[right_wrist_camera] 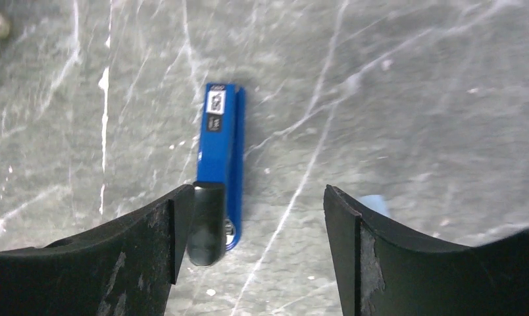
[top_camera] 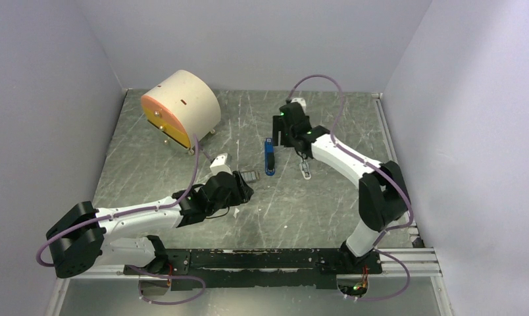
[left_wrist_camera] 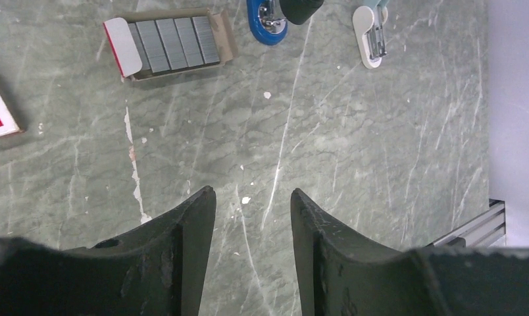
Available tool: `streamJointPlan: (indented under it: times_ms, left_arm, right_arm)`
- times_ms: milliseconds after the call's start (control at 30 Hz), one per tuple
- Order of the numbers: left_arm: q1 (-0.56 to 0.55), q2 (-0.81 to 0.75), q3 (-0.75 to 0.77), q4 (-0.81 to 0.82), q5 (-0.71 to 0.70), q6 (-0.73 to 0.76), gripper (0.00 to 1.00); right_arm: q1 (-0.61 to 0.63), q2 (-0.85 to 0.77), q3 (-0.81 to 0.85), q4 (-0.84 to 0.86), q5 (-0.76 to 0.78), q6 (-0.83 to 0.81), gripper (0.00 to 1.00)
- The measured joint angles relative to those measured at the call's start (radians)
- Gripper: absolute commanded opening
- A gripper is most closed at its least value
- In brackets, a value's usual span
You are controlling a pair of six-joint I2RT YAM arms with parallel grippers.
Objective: Load the staples into the stapler
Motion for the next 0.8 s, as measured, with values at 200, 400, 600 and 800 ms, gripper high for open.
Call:
streamJointPlan:
  times_ms: [200,400,600,800]
  left_arm:
    - [0.000,0.006,-0.015,0.031,0.032,-0.004,0.53]
    - [0.000,0.012,-0.002,0.012,0.078,0.012,0.53]
    - [0.000,0.018,0.055,-0.006,0.084,0.045,0.53]
    - [0.000,0.043,0.055,-0.004,0.095,0.040,0.52]
  right_arm:
    - [-0.084,-0.054,0.024,-0.090,0.019,-0.017,0.76]
    - [-0.093,-0.056,0.050,-0.134,0.054,-0.016,0.76]
    - [-0.152,-0.074,0.006,-0.123,0.031,-0.046,0.76]
    - [-0.226,-0.049,-0.032,-0.121,-0.023,-0.091,0.76]
